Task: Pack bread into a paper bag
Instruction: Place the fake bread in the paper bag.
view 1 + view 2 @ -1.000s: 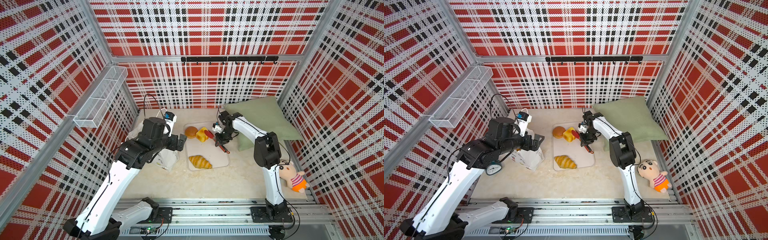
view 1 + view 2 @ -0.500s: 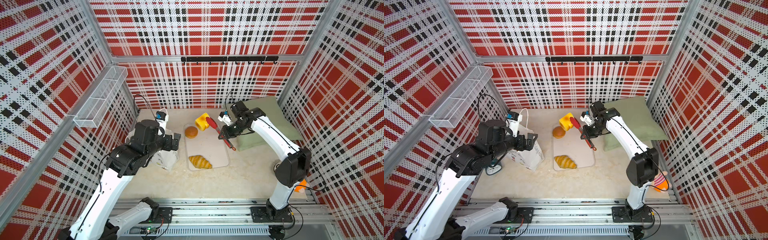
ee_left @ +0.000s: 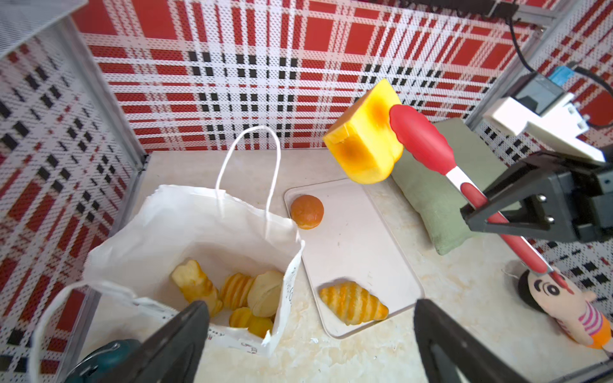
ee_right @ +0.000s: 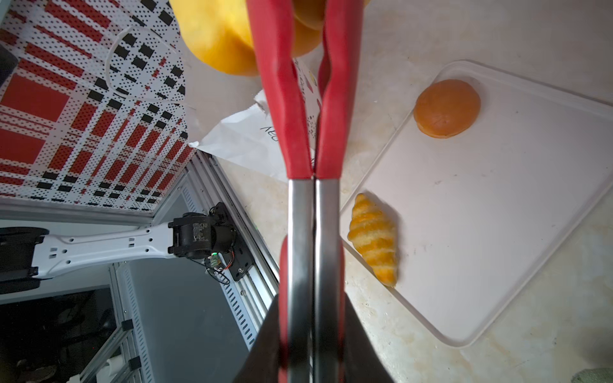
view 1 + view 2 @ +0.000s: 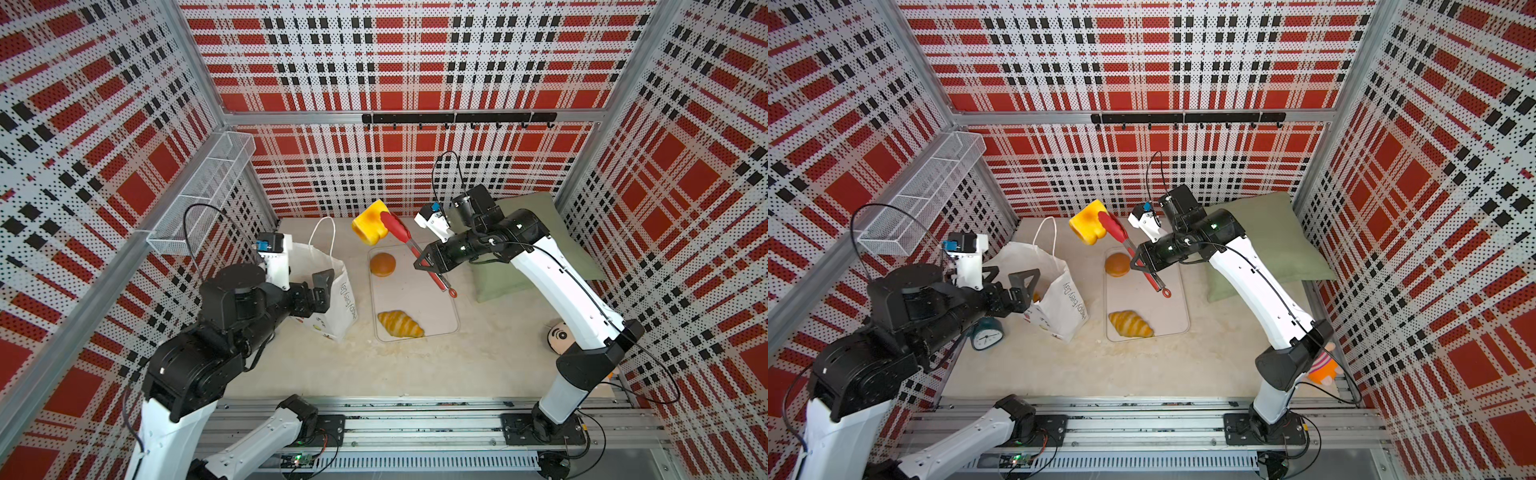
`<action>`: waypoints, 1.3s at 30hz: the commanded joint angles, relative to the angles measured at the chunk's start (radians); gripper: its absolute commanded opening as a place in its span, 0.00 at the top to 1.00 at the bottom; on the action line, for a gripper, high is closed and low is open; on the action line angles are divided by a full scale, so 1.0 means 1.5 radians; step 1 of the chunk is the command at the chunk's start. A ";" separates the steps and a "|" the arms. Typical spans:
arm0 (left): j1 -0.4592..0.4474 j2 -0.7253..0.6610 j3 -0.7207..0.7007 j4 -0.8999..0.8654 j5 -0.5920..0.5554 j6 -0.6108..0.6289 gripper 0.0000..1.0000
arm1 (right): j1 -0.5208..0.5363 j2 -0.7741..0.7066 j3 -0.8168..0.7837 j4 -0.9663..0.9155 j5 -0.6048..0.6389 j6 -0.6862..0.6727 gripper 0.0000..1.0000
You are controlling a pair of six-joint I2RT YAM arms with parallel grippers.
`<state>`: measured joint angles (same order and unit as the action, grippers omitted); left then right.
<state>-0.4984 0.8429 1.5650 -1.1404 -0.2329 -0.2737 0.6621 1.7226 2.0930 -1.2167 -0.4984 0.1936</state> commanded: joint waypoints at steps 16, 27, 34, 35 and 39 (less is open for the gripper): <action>-0.003 -0.023 0.012 -0.070 -0.162 -0.136 0.01 | 0.144 0.135 0.129 0.059 -0.025 0.024 1.00; -0.003 -0.025 -0.006 -0.065 -0.152 -0.135 0.01 | 0.166 0.199 0.153 0.087 -0.022 0.036 1.00; -0.003 -0.021 -0.017 -0.056 -0.148 -0.126 0.01 | 0.168 0.205 0.145 0.082 -0.017 0.037 0.69; -0.004 -0.021 -0.018 -0.056 -0.148 -0.125 0.01 | 0.168 0.202 0.141 0.086 -0.021 0.040 0.68; -0.004 -0.021 -0.020 -0.054 -0.147 -0.123 0.01 | 0.169 0.190 0.126 0.096 -0.018 0.046 0.63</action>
<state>-0.4992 0.8108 1.5463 -1.2377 -0.4526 -0.4667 0.9077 2.0300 2.2826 -1.1213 -0.5167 0.2588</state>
